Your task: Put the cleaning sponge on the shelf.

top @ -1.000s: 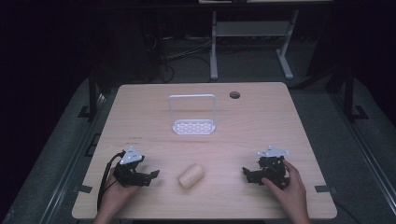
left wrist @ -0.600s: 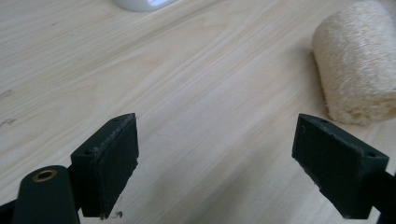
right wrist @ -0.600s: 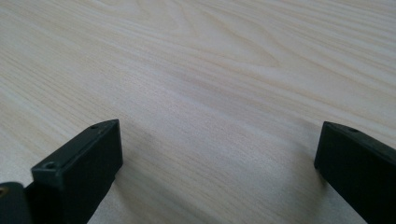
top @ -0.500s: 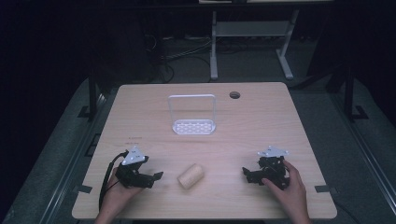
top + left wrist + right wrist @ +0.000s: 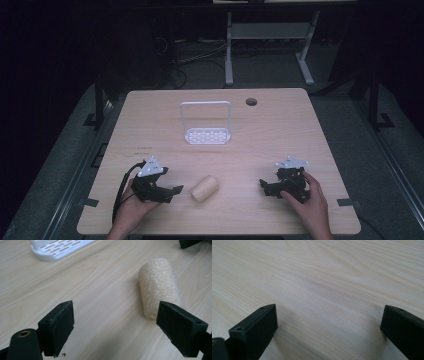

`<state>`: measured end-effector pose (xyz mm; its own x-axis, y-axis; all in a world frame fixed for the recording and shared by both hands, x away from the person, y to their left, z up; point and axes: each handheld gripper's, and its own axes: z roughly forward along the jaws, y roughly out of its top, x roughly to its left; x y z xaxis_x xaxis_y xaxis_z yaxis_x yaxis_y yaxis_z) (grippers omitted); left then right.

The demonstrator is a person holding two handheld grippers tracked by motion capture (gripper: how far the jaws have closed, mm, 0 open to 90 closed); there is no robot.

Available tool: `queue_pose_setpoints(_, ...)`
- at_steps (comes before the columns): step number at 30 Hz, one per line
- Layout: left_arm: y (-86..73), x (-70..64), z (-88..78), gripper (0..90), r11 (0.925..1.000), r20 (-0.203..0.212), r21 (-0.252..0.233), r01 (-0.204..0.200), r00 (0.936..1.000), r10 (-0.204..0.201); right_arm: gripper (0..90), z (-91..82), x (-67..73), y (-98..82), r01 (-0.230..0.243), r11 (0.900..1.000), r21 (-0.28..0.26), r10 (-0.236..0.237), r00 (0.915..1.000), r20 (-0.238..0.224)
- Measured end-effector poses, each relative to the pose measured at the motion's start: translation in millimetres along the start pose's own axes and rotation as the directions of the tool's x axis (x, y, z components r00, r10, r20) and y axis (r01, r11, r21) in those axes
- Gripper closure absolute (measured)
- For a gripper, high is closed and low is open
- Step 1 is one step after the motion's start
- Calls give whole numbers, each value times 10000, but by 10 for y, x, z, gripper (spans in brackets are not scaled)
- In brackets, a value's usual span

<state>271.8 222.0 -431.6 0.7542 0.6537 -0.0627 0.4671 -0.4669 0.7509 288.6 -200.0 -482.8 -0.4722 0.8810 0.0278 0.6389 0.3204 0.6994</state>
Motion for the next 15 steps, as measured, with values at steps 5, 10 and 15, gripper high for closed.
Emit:
queue_pose_setpoints(5,70,-66,50,143,9999,191,-37,-107,9998,107,6,0,0,0,1,10000,3,-1,10000,0)
queue_pose_setpoints(10,123,-124,70,143,9997,331,-27,-239,9992,240,6,0,0,0,4,10000,-1,-4,10000,1)
queue_pose_setpoints(15,183,-185,121,143,9996,585,-76,-258,9979,262,6,0,0,0,3,10000,3,-3,10000,2)
